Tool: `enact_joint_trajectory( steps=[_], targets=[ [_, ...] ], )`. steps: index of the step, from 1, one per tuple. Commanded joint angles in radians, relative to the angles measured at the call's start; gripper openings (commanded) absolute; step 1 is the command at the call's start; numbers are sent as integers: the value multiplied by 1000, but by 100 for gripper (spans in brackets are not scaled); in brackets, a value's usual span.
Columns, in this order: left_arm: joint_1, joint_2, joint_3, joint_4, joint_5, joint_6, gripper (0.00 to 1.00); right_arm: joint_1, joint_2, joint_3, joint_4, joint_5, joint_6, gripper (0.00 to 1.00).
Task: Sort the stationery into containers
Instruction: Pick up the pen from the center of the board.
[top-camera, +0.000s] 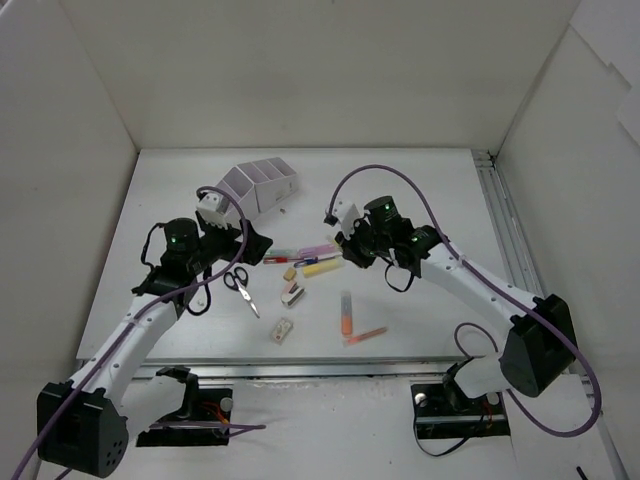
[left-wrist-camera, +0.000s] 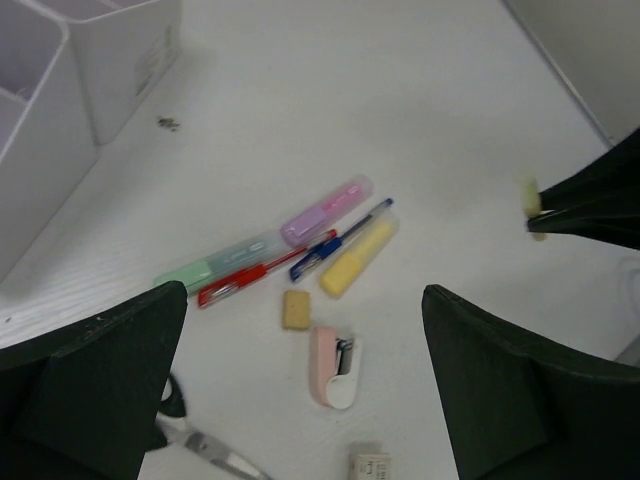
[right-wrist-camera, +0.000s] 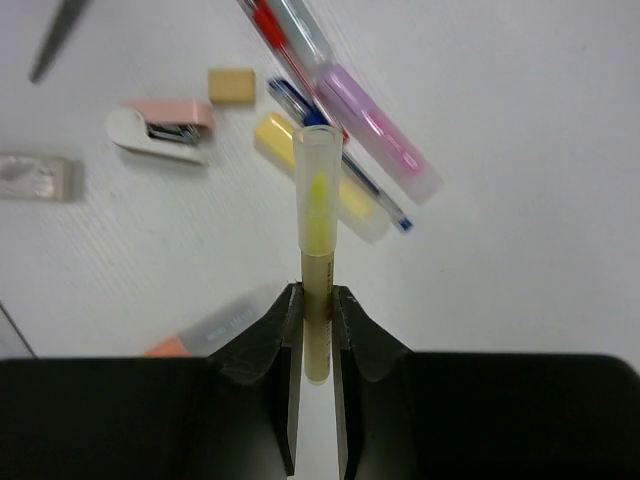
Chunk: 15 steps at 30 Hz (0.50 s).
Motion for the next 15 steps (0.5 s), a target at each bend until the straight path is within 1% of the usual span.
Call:
enact_joint_trajectory(
  steps=[1, 4, 5, 6, 9, 10, 12, 13, 15],
  targets=[
    [-60, 20, 87, 190, 132, -57, 99, 43, 16, 2, 208, -65, 139, 0],
    [-111, 20, 86, 234, 141, -65, 100, 58, 42, -5, 360, -145, 225, 0],
    [-129, 23, 84, 256, 139, -71, 100, 74, 43, -14, 447, -162, 254, 0],
    [-129, 26, 84, 267, 139, -81, 100, 81, 43, -39, 499, -170, 274, 0],
    [-160, 43, 87, 279, 115, -86, 100, 101, 45, -60, 636, -204, 337, 0],
    [-175, 47, 87, 285, 95, -88, 99, 101, 48, -59, 653, -222, 346, 0],
    [-186, 63, 86, 300, 84, -89, 96, 111, 49, -57, 694, -234, 365, 0],
    [-198, 70, 89, 305, 75, -89, 91, 114, 53, -56, 701, -256, 366, 0],
    [-211, 93, 95, 314, 57, -88, 86, 120, 62, -50, 721, -273, 383, 0]
  ],
)
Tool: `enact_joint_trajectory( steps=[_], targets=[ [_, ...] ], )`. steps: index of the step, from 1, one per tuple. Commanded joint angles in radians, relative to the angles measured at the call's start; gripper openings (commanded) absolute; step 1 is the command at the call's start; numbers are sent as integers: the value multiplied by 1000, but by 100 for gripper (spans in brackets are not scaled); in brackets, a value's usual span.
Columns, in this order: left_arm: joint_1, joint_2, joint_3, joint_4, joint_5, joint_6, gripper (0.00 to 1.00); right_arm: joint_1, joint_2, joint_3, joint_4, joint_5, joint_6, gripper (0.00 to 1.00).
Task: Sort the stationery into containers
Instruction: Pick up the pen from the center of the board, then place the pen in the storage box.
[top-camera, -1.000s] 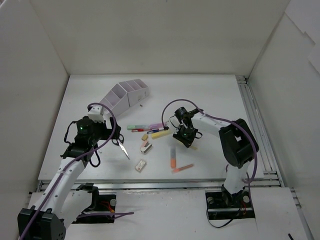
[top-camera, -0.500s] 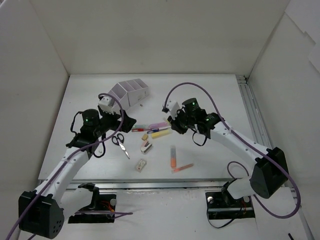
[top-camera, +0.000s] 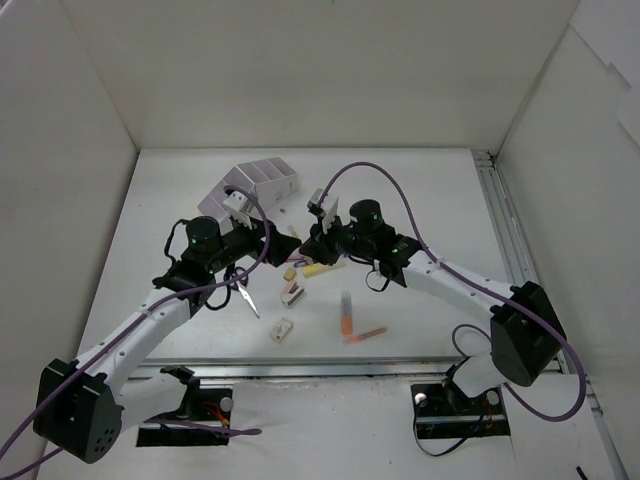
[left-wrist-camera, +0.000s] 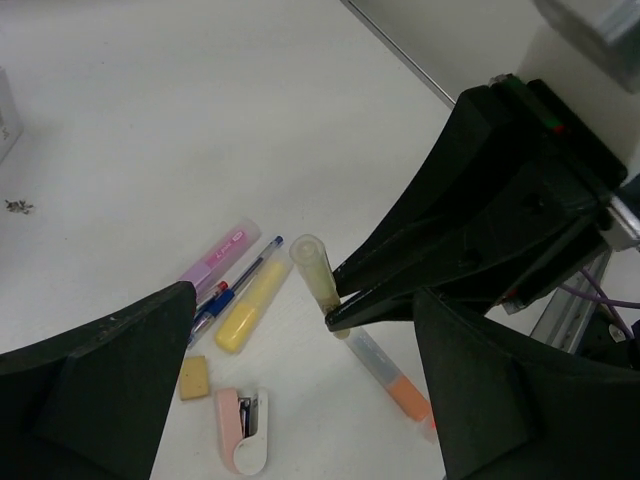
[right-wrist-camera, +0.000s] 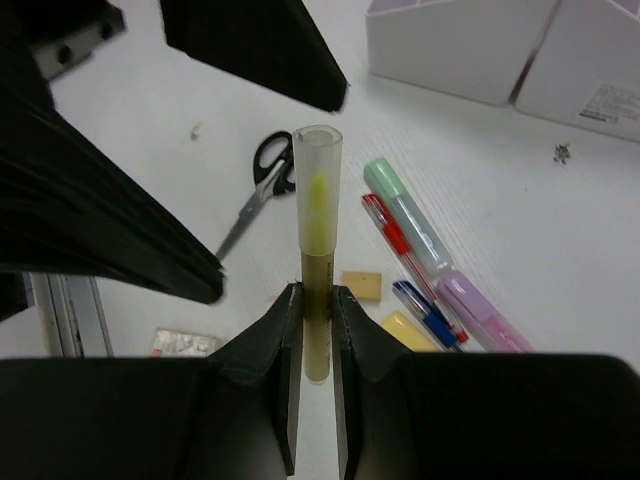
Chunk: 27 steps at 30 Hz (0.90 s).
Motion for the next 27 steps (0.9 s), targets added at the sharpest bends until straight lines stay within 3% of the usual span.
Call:
enact_joint_trajectory(
  steps=[1, 6, 12, 14, 15, 16, 18, 21, 22, 23, 27],
  targets=[
    [-21, 23, 65, 106, -26, -6, 82, 12, 0, 27, 185, -79, 58, 0],
    [-30, 65, 71, 123, -35, -13, 64, 18, 0, 27, 226, -99, 69, 0],
    [-30, 88, 76, 146, -29, -29, 20, 25, 11, 32, 251, -58, 108, 0],
    [-30, 96, 76, 151, -24, -29, 17, 26, 11, 30, 278, -51, 118, 0],
    [-30, 96, 76, 151, -23, -27, 5, 26, 12, 31, 284, -45, 118, 0],
    [-30, 100, 77, 149, -20, -27, 0, 26, 15, 33, 289, -38, 126, 2],
    [-30, 97, 76, 152, -15, -23, 0, 28, 18, 42, 292, -1, 140, 7],
    [-30, 80, 64, 175, -40, -1, 0, 20, 18, 50, 291, 50, 178, 32],
    [-30, 70, 67, 184, -50, 3, 0, 17, 17, 51, 292, 58, 189, 75],
    [-19, 65, 76, 186, -55, 10, 0, 15, 12, 54, 292, 65, 204, 97],
    [27, 51, 123, 159, -98, 91, 0, -26, -21, 36, 315, 71, 278, 98]
  ],
)
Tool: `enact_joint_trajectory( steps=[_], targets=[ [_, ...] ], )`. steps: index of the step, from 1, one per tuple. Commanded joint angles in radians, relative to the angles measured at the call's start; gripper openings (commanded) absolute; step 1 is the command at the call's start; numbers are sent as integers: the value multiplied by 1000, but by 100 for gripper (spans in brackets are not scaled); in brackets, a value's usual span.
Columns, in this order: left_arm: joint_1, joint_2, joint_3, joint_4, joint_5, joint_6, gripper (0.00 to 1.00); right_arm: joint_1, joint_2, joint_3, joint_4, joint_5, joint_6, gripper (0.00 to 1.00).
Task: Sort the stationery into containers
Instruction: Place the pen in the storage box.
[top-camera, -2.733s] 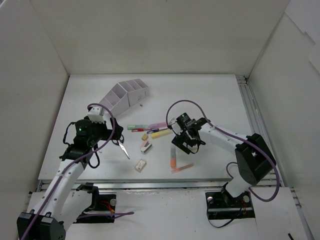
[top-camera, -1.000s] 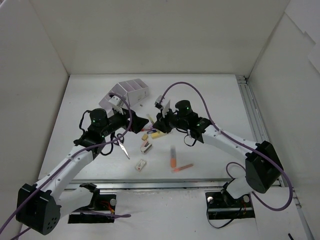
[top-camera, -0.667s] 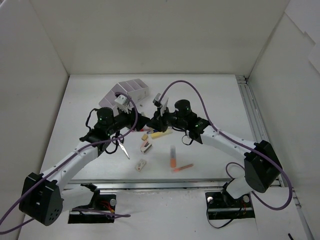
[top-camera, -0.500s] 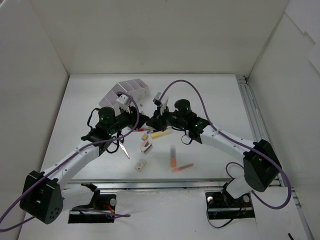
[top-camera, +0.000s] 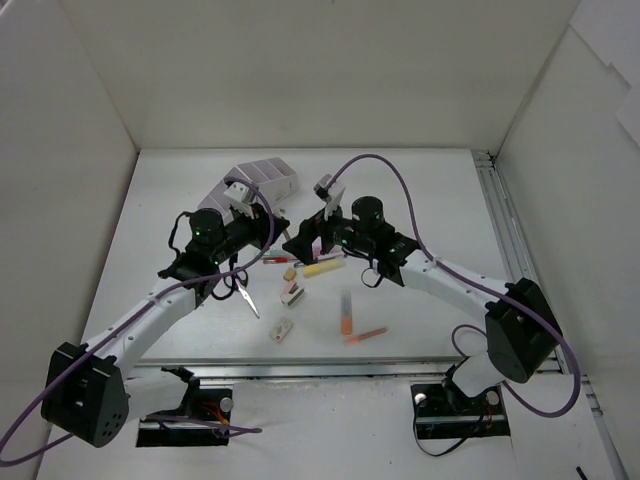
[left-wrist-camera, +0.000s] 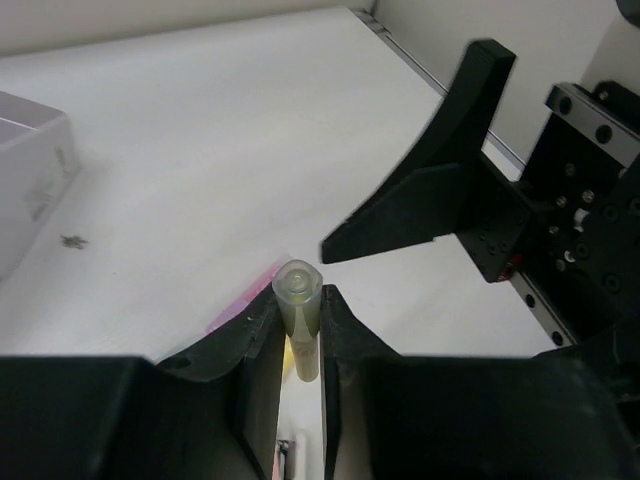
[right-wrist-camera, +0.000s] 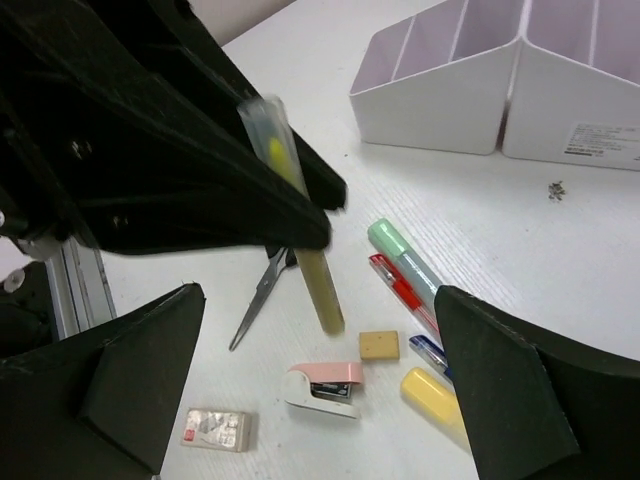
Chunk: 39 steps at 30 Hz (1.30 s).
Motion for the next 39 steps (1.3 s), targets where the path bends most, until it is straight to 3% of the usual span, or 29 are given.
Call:
enact_joint_trajectory(
  steps=[1, 6, 10, 15, 20, 26, 27, 31, 36, 38, 39],
  targets=[
    [49, -43, 102, 67, -59, 87, 0, -39, -60, 24, 115, 50, 76, 98],
    [182, -19, 133, 115, -176, 157, 0, -68, -186, -97, 121, 269, 104, 98],
    [288, 64, 165, 225, -135, 172, 0, -109, -220, -137, 63, 270, 145, 98],
    [375, 291, 297, 305, -75, 190, 0, -144, -261, -136, -105, 318, 136, 98],
    [422, 516, 467, 337, 45, 126, 0, -154, -328, -183, -205, 464, 137, 98],
    [431, 618, 544, 300, 37, 109, 1, -164, -388, -209, -351, 579, 136, 98],
    [431, 625, 547, 302, 33, 108, 15, -163, -388, -208, -377, 604, 134, 98],
    [431, 651, 563, 273, 40, 66, 24, -163, -384, -205, -495, 656, 147, 98],
    [393, 641, 561, 170, -10, 124, 43, -163, -434, -235, -511, 633, 121, 98],
    [393, 606, 537, 164, -12, 118, 55, -161, -444, -229, -569, 606, 98, 98],
    [393, 592, 499, 168, -23, 108, 70, -158, -441, -222, -587, 572, 66, 98]
  ],
)
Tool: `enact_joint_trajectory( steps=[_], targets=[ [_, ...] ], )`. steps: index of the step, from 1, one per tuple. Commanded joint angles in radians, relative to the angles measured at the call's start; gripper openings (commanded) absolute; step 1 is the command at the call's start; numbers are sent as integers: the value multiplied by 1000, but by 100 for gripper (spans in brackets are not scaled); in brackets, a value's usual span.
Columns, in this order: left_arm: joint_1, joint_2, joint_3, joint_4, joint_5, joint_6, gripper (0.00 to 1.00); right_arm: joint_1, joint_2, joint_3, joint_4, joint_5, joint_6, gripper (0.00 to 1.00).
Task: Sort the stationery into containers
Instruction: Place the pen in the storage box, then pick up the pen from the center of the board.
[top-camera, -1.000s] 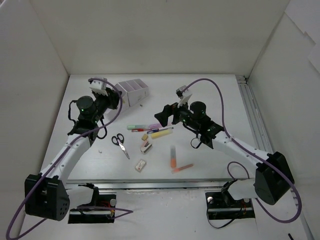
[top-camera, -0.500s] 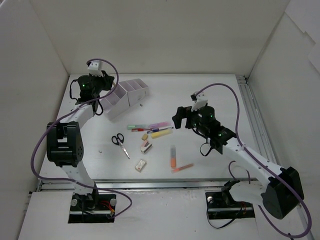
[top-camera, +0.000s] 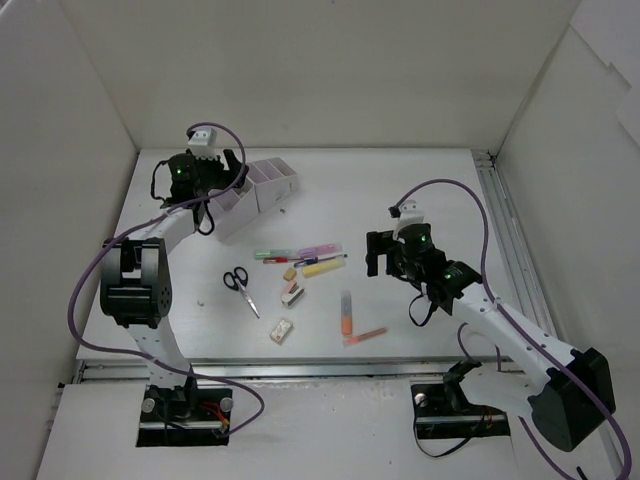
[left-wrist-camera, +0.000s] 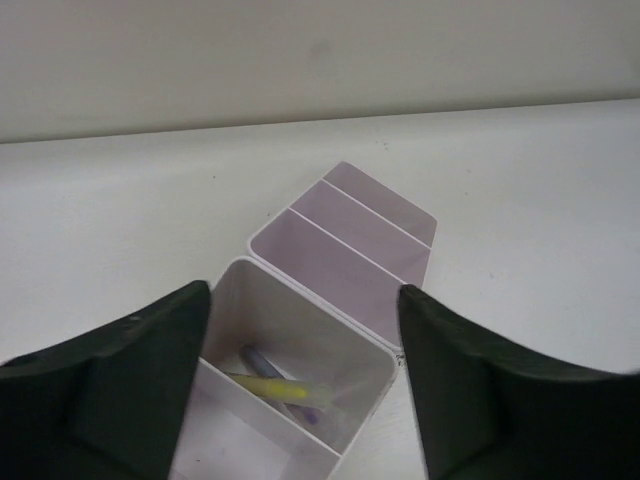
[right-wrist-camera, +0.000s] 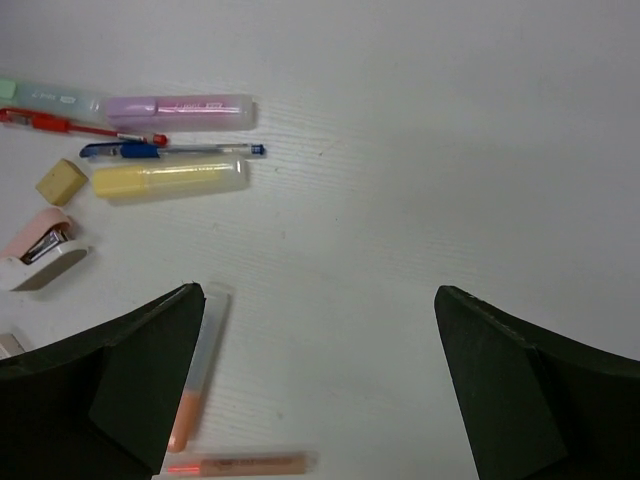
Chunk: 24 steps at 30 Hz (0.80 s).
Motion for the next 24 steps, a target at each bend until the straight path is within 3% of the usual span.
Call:
enact_joint_trajectory(
  steps=[1, 3, 10, 12, 18, 24],
  targets=[
    [-9, -131, -21, 30, -16, -2, 78, 14, -34, 36, -78, -35, -61, 98],
    [-9, -173, -62, 28, -18, -15, 99, 40, -15, 56, -127, -38, -90, 98],
    [-52, -403, -183, -94, -64, 2, 99, 177, 78, 93, -315, -57, -82, 98],
    [-61, -455, -234, -125, -102, 25, 100, 206, 89, 99, -315, -107, -114, 98],
    [-125, -668, -351, -225, -191, 60, 100, 336, 210, 140, -313, -23, -136, 98],
    [-156, -824, -449, -272, -206, 71, 100, 406, 259, 120, -322, -26, -15, 98]
  ],
)
